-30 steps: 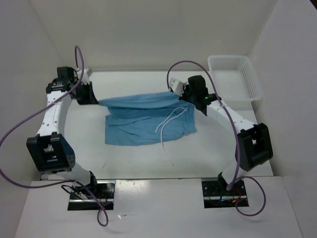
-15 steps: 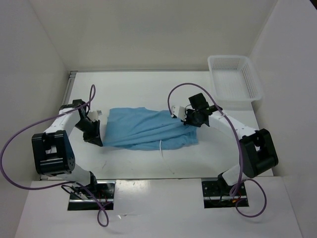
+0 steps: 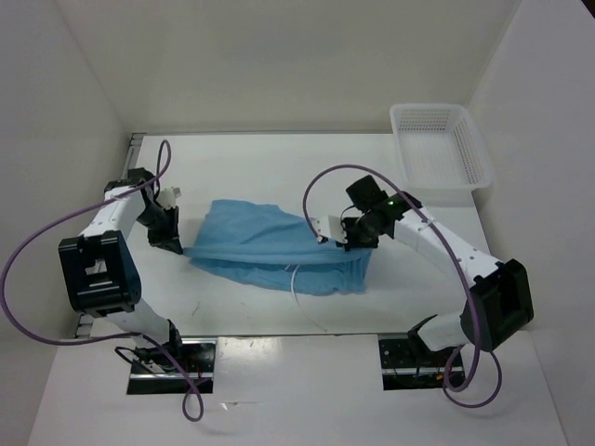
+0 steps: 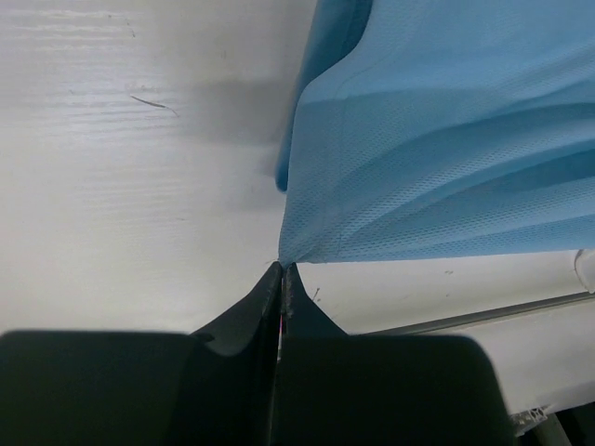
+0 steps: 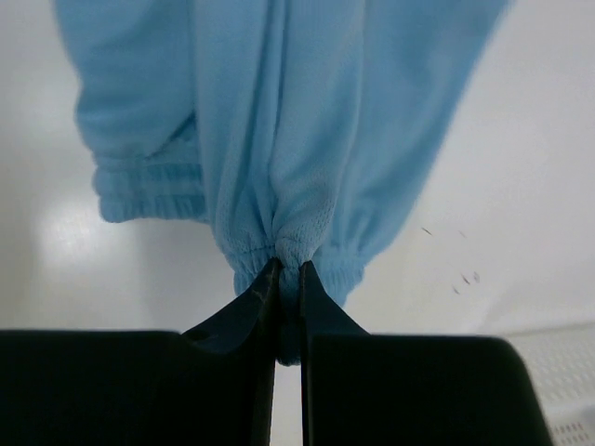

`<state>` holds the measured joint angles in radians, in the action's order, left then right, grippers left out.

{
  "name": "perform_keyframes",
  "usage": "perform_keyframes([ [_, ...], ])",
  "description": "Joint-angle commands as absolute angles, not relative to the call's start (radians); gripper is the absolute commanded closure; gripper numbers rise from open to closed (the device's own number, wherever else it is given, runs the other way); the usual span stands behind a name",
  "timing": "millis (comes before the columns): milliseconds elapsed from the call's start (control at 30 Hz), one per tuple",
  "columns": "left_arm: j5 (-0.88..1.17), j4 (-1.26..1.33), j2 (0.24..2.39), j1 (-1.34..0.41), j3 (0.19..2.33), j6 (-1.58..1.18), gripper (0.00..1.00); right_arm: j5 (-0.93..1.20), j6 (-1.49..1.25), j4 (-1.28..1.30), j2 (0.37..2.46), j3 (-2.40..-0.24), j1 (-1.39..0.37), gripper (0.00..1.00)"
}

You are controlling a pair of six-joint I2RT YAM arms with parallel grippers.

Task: Fold and stack the shorts
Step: Fold the shorts

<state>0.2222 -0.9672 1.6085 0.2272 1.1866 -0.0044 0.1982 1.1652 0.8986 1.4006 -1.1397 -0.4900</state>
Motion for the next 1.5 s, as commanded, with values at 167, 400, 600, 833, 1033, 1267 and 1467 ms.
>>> perform_keyframes([
  [167,0.184,-0.864,1.703,0.238,1.124,0.0,1.0,0.23,1.14,0.968,1.342,-0.924,-0.643,0.6],
  [400,0.193,-0.83,1.743,0.238,1.134,0.0,1.0,0.325,1.074,0.957,1.333,-0.955,-0.67,0.27],
  [600,0.193,-0.847,1.718,0.238,1.115,0.0,0.76,0.36,0.845,0.91,1.322,-1.121,-0.67,0.32],
  [833,0.294,-0.899,1.687,0.238,1.184,0.0,0.55,0.194,0.788,0.79,1.351,-1.003,-0.67,0.24],
  [1033,0.345,-0.844,1.825,0.193,1.227,0.0,0.5,0.077,0.759,0.712,1.374,-0.89,-0.783,0.1],
  [1267,0.345,-0.767,1.877,0.132,1.183,0.0,0.5,-0.253,0.807,0.428,1.482,-0.749,-0.825,0.8],
  [1467,0.354,-0.735,1.908,0.123,1.195,0.0,0.5,-0.268,0.842,0.304,1.695,-0.94,-0.678,0.99],
])
